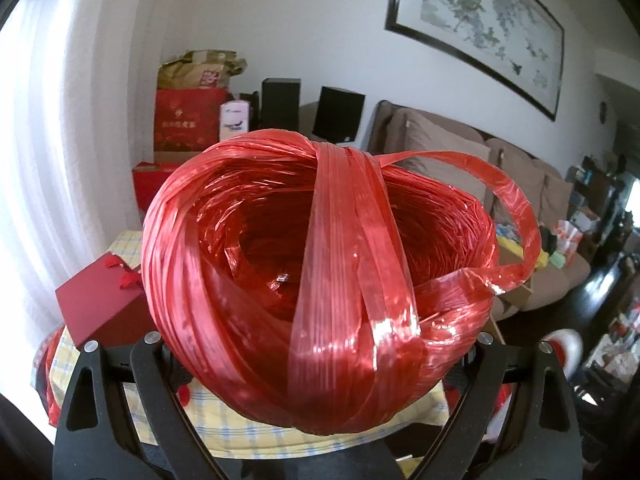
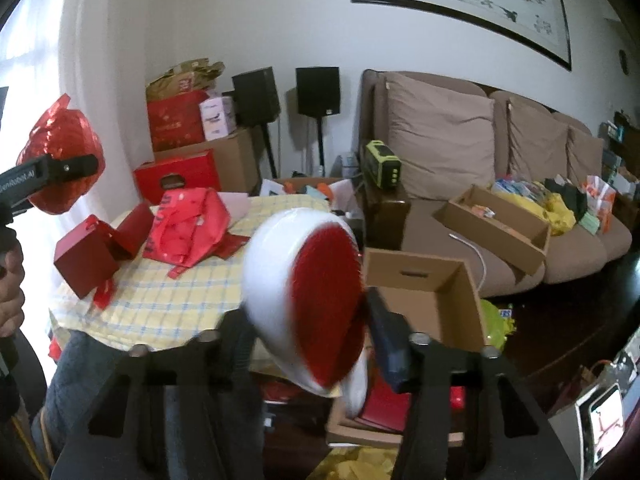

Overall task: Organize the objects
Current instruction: 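Lift the lint brush with the right gripper while the left gripper lifts the raffia ball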

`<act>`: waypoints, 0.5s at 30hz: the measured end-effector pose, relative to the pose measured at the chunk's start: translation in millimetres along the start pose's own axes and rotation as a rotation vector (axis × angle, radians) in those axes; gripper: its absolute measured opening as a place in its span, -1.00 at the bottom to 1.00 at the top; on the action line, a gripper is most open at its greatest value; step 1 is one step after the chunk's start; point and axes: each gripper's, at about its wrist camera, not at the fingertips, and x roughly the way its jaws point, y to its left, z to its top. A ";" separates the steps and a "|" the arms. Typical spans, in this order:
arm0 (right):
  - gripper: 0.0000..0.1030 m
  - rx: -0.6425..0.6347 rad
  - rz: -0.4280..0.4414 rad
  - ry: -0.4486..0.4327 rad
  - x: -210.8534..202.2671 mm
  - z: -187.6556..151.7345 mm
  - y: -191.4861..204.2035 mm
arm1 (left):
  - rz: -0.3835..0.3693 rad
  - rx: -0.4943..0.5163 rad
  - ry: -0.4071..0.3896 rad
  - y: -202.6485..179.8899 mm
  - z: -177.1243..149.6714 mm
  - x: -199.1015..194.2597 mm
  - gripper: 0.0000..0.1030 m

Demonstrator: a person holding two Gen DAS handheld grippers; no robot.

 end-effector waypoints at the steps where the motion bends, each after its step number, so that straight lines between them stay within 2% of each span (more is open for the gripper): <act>1: -0.47 0.005 0.008 0.025 3.4 -1.7 -4.4 | 0.003 0.007 -0.001 -4.0 -0.1 -0.6 0.80; 3: -0.49 -0.005 0.023 0.093 21.9 -4.5 -7.6 | 0.001 0.023 0.004 -13.6 -1.8 0.7 0.80; 6: -0.51 -0.037 0.128 0.224 64.5 -17.4 -14.9 | -0.008 0.031 0.033 -22.9 -3.5 5.6 0.80; 7: -0.51 -0.026 0.106 0.240 71.0 -21.0 -21.4 | -0.011 0.032 0.034 -24.6 -4.6 5.2 0.80; 9: -0.51 0.008 0.036 0.254 79.7 -26.7 -41.2 | -0.010 0.042 0.026 -26.3 -6.1 3.5 0.81; 11: -0.51 0.043 0.003 0.248 81.0 -29.0 -59.8 | -0.005 0.041 0.033 -25.6 -5.7 6.3 0.81; 15: -0.51 0.174 0.030 0.226 74.6 -30.4 -93.6 | -0.007 0.040 0.049 -24.7 -10.1 12.5 0.81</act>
